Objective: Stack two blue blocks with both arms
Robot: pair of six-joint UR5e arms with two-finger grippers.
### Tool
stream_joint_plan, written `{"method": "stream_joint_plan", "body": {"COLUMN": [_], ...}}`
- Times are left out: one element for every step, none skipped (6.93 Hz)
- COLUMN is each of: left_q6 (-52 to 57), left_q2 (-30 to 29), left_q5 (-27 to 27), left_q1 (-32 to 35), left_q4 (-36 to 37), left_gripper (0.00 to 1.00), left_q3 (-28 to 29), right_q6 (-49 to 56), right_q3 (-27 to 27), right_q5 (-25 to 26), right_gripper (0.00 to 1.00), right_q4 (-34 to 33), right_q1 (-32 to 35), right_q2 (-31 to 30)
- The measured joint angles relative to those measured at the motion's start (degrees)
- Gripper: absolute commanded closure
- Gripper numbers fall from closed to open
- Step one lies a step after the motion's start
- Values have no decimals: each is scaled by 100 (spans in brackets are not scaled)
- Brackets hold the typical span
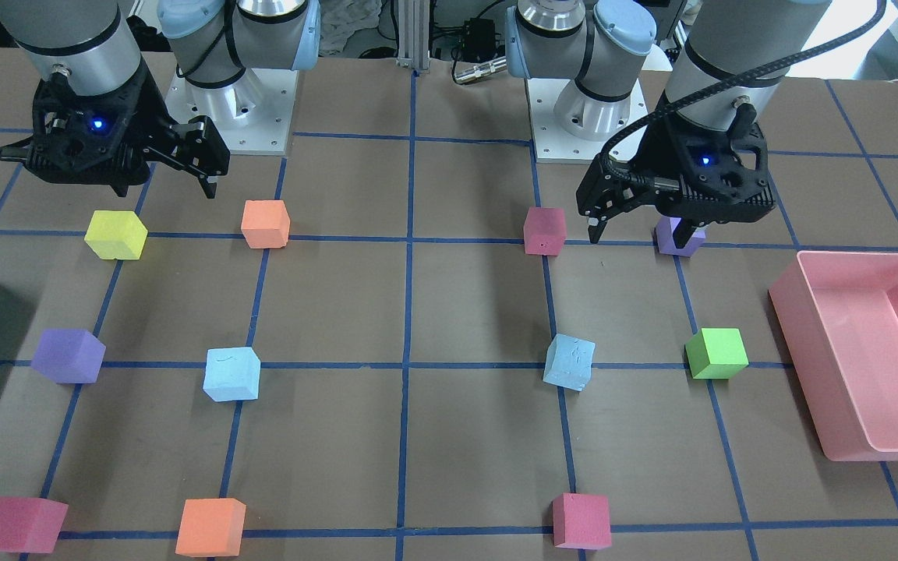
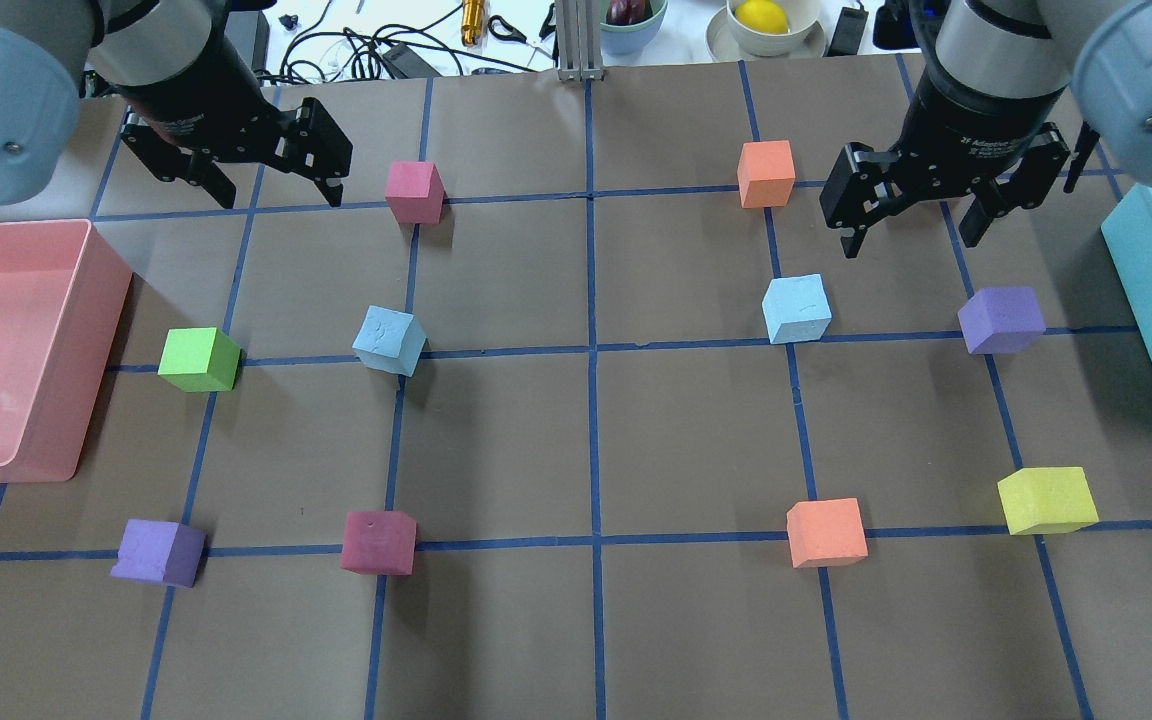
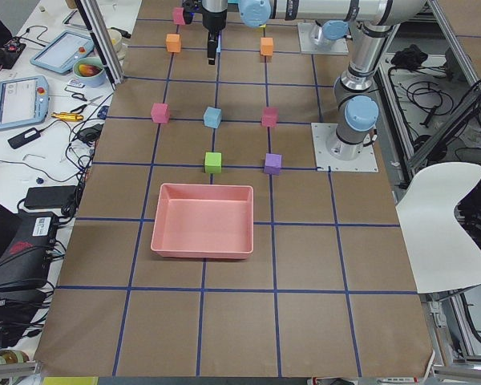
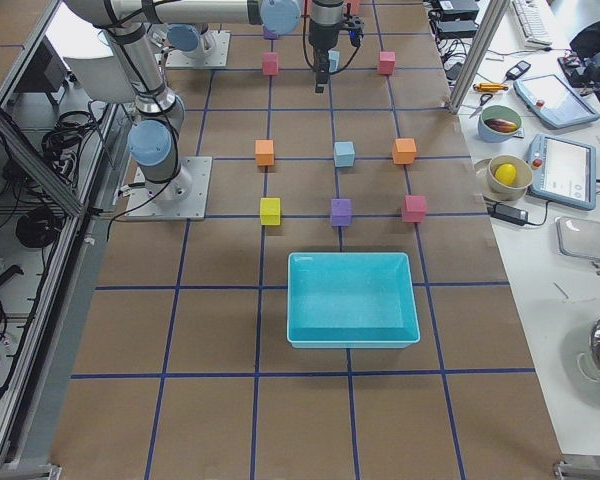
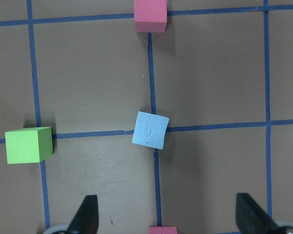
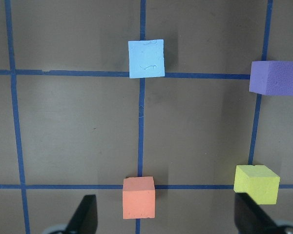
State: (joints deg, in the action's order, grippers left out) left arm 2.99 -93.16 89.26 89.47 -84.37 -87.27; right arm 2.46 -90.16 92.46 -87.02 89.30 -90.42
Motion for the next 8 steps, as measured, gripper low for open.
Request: {"method": "stream_joint_plan", "body": {"left_q6": [0, 2, 4, 4, 7, 18, 36, 44], "left_q2": [0, 1, -3, -61, -194, -351, -549, -784], "left_q5": [1, -1, 2, -1, -11, -18, -21, -24], "left_q1": [0, 0, 3, 0, -10, -14, -16, -15], "left_q4": [0, 0, -3, 0, 17, 38, 69, 168], "left_gripper": [0, 0, 0, 0, 0, 0, 0, 0], "left_q3": [-1, -1, -4, -5, 3, 11, 12, 6], "right_q6": [0, 0, 0, 2, 6, 8, 8, 27], "right_q3": [-7, -16, -26, -32, -35, -39, -43, -47], "right_q5": [0, 0, 0, 0, 1, 1, 1, -15], "right_gripper": [0, 0, 0, 0, 0, 0, 0, 0], "right_q4": [-1, -3, -1, 2, 5, 1, -2, -36], "right_q1": [-3, -5, -3, 1, 5, 10, 13, 12], "right_q2": [-1, -1, -2, -1, 7, 19, 34, 71]}}
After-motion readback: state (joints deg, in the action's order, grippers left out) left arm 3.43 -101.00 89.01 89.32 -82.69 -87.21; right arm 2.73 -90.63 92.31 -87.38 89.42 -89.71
